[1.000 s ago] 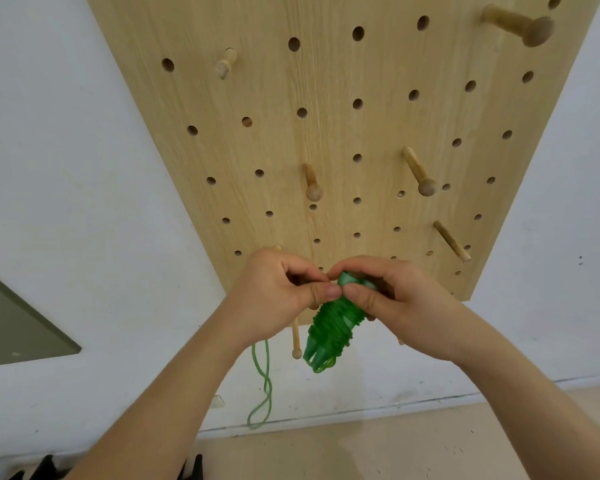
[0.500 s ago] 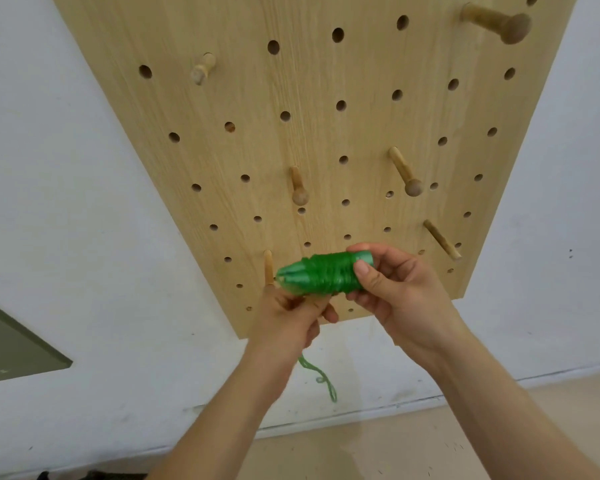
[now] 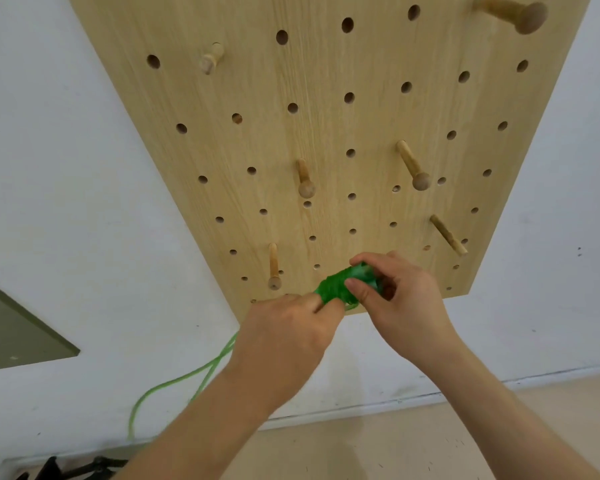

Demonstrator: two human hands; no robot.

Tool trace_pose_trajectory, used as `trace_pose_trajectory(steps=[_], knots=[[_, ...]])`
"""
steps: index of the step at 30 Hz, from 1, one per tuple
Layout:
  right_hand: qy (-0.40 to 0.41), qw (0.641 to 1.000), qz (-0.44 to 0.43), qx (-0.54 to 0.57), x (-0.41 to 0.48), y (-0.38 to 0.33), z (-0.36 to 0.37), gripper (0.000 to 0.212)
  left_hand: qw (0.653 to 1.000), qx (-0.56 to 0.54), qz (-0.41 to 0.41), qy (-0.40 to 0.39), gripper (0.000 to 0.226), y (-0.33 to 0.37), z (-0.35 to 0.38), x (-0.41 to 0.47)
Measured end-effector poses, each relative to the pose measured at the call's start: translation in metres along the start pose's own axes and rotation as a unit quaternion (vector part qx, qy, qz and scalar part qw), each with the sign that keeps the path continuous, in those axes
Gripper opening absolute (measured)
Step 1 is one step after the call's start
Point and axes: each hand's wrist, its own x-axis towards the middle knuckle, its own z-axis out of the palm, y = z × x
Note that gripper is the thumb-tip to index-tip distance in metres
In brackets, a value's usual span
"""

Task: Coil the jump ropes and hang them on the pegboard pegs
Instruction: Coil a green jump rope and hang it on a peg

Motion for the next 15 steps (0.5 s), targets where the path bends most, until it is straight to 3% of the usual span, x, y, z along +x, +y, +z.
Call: trace_pose_trajectory(steps=[1, 4, 8, 12, 15], knots=[[-0.007, 1.000, -0.012, -0.018, 0.000, -0.001, -0.002, 0.022, 1.000, -0.006, 0.010, -0.012, 0.011, -0.004, -0.001, 0.002], [-0.026, 0.996, -0.060, -0.057, 0.001, -0.007, -0.007, 0.021, 0.996, -0.073, -0.033, -0.043, 0.032, -0.012, -0.008, 0.013], [-0.052, 0.990, -0.110, -0.065, -0.002, -0.012, -0.015, 0.025, 0.966, -0.205, -0.137, -0.075, 0.022, -0.022, -0.025, 0.034], [-0.116, 0.986, -0.119, -0.024, -0.004, -0.020, -0.027, 0.022, 0.881, -0.385, -0.190, -0.196, 0.022, -0.039, -0.032, 0.049], [-0.237, 0.957, -0.038, 0.162, 0.003, -0.022, -0.041, 0.019, 0.795, -0.521, -0.131, -0.280, 0.016, -0.053, -0.030, 0.052]])
